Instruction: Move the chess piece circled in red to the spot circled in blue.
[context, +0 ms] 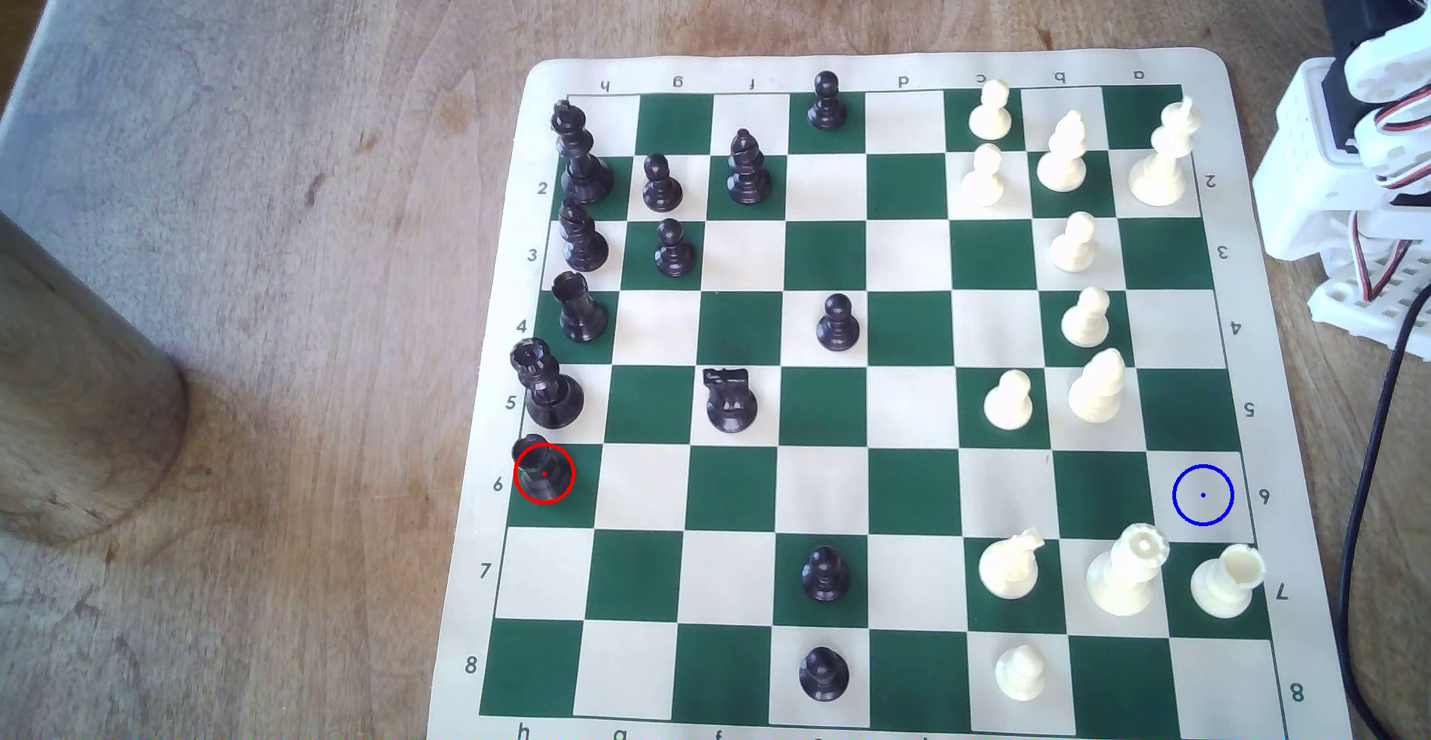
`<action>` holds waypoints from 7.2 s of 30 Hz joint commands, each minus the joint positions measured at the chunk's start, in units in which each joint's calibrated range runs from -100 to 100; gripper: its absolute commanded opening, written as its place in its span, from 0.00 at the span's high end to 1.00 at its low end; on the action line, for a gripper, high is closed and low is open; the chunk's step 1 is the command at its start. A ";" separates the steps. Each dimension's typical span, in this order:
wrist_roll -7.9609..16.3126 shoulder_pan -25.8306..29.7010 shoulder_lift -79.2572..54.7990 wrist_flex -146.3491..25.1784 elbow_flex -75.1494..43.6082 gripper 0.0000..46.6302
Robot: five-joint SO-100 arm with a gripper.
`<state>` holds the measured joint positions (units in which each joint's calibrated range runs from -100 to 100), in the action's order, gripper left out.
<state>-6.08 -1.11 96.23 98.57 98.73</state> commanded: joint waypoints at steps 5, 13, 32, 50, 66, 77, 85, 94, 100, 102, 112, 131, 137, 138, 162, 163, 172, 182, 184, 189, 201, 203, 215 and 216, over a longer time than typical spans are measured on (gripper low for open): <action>-4.20 -3.23 -0.39 -10.61 0.45 1.00; -4.30 -2.77 -0.39 -34.44 -13.97 1.00; -2.25 0.91 -0.47 -119.94 -36.45 0.99; 4.15 12.64 -33.75 -136.65 -57.66 0.72; 17.88 16.40 -68.47 -137.96 -86.95 0.70; 23.30 16.01 -95.89 -141.24 -107.62 0.71; 23.93 14.99 -114.74 -146.07 -128.56 0.71; 23.98 14.36 -126.79 -148.20 -139.99 0.70; 23.83 15.54 -134.18 -149.84 -150.23 0.68; 23.79 15.62 -134.85 -149.84 -150.50 0.68; 23.54 14.83 -137.66 -150.00 -150.68 0.69; 22.56 13.97 -141.90 -150.24 -152.68 0.68; 22.66 14.68 -142.07 -150.24 -154.04 0.69; 22.76 14.76 -142.15 -150.24 -154.31 0.69; 22.71 16.63 -142.07 -151.06 -155.31 0.99; 22.71 16.71 -142.07 -151.06 -155.31 0.99; 23.10 16.16 -136.72 -151.56 -155.04 0.99; 22.91 18.82 -109.73 -149.02 -127.57 0.99; 22.86 20.54 -100.56 -148.28 -117.41 0.99; 22.86 21.64 -88.08 -149.02 -103.09 0.99; 21.59 23.36 -60.75 -143.45 -61.38 0.99; 21.44 23.52 -56.42 -144.18 -57.39 0.99; 20.81 28.60 -34.35 -156.55 -39.35 0.99; 20.61 29.46 -33.24 -157.94 -38.72 0.99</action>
<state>15.16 25.15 56.01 -54.34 59.15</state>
